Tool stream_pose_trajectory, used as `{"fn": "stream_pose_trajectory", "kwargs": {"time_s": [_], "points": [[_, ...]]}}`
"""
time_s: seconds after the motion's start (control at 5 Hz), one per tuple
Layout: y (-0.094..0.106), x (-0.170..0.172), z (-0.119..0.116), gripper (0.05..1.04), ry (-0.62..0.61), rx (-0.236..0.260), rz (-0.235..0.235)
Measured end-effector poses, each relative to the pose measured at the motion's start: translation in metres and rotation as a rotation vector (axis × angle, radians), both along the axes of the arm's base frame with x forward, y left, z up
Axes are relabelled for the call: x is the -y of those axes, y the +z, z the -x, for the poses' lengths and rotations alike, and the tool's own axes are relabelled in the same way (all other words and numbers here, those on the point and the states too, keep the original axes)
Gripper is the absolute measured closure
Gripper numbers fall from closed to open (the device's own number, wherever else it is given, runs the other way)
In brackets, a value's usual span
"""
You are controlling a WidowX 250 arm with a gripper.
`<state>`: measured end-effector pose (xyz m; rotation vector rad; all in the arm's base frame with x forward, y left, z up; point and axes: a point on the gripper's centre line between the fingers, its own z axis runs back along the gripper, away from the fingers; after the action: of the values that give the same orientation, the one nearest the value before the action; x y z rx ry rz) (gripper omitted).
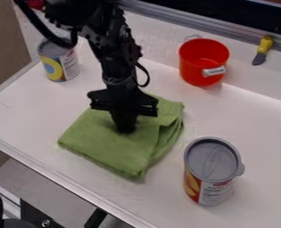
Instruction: Moved the green cloth to the upper left side
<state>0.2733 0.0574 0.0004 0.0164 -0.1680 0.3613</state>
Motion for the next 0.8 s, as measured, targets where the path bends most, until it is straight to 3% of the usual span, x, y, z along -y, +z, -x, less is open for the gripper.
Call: {"fn": "stream_pose_trajectory", "kwargs": {"time_s": [0.4,0.8], "points": [[0.001,-0.038,-0.034,1.031,0.183,0.072,-0.054],[0.001,-0.054,-0.068,1.031,0.333,0.13,-0.069]]}}
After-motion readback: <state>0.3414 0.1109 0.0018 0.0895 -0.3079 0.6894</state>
